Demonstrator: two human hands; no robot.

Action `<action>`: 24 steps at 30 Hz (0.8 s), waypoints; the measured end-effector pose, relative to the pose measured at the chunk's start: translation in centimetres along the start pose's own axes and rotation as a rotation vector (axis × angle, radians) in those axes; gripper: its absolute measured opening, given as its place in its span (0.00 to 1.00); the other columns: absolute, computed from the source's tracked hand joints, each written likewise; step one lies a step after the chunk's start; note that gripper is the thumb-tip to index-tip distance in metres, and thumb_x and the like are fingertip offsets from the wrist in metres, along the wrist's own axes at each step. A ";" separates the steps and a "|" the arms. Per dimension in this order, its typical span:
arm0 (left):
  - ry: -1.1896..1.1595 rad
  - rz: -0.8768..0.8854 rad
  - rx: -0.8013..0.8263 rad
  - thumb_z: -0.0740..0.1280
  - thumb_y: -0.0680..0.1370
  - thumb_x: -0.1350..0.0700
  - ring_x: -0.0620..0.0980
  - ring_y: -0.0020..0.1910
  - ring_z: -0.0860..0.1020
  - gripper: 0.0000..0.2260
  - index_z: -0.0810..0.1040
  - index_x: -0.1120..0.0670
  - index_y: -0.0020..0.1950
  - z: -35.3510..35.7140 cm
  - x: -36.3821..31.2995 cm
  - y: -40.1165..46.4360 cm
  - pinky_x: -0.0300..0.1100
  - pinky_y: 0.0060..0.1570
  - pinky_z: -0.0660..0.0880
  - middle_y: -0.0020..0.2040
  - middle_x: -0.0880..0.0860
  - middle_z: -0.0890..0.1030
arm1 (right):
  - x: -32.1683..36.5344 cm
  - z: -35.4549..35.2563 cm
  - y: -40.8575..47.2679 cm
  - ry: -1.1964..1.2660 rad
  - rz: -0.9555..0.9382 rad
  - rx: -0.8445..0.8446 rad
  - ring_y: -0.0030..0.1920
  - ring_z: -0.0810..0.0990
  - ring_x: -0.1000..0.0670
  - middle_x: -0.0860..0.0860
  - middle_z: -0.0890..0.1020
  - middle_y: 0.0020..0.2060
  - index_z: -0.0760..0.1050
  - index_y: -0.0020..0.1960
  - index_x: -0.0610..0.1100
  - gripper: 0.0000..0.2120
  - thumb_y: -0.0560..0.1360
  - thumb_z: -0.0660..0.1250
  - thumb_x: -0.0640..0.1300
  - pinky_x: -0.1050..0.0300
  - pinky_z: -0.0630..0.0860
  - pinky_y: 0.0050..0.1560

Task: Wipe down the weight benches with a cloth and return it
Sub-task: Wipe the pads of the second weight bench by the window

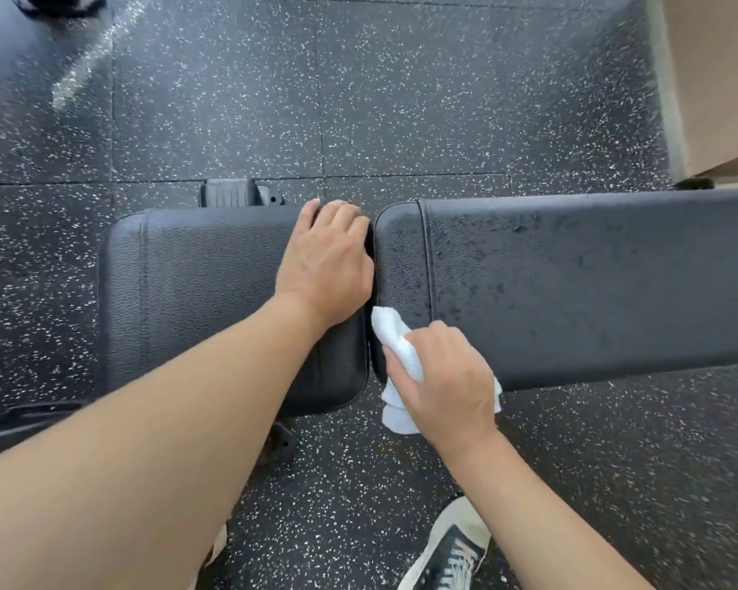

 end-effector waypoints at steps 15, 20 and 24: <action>-0.003 0.006 -0.117 0.60 0.75 0.56 0.60 0.66 0.75 0.18 0.79 0.58 0.62 0.1 -0.3 0.3 0.56 0.76 0.63 0.61 0.56 0.80 | -1.2 5.5 18.2 -0.003 0.143 -0.095 0.41 0.78 0.42 0.46 0.79 0.41 0.76 0.44 0.43 0.12 0.78 0.71 0.51 0.52 0.64 0.36; 0.002 0.006 -0.104 0.59 0.76 0.54 0.60 0.67 0.75 0.19 0.79 0.58 0.63 0.0 -0.3 0.5 0.57 0.76 0.62 0.62 0.56 0.79 | -2.0 2.0 8.3 0.050 0.042 -0.124 0.36 0.72 0.43 0.46 0.73 0.36 0.79 0.44 0.40 0.10 0.80 0.71 0.46 0.48 0.69 0.36; -0.003 0.005 -0.127 0.60 0.76 0.54 0.60 0.67 0.75 0.19 0.79 0.58 0.63 0.2 -0.2 0.4 0.57 0.77 0.62 0.62 0.56 0.79 | -3.1 -0.4 -0.1 0.100 -0.087 0.019 0.34 0.65 0.48 0.50 0.70 0.36 0.81 0.51 0.41 0.06 0.80 0.71 0.44 0.49 0.69 0.31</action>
Point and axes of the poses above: each hand's wrist, its own y-axis towards the middle knuckle, its own z-axis out of the palm, x = y × z, the point moved 5 cm from there along y, towards the middle knuckle
